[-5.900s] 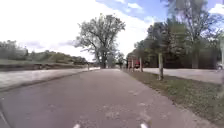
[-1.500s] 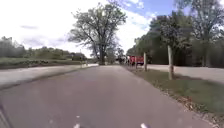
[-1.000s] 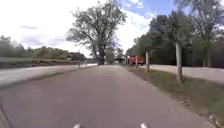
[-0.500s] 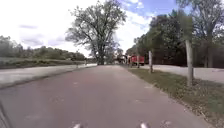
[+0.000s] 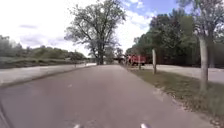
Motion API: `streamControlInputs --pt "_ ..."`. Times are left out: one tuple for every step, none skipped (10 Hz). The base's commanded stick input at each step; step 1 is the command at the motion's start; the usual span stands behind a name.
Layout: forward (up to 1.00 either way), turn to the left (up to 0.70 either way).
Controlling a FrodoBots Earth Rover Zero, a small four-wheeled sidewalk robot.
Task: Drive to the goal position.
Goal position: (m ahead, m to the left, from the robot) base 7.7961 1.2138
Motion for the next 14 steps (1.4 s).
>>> streamControlInputs --pt "1.0 0.0" --pt "1.0 0.0" --pt "0.59 0.0" --pt "0.0 0.0" --pt "0.0 0.0" --pt "0.0 0.0" --pt "0.0 0.0" --pt "0.0 0.0" --pt "0.0 0.0" --pt "0.0 0.0" --pt "0.0 0.0" --pt "0.0 0.0" --pt "0.37 0.0" --pt "1.0 0.0"
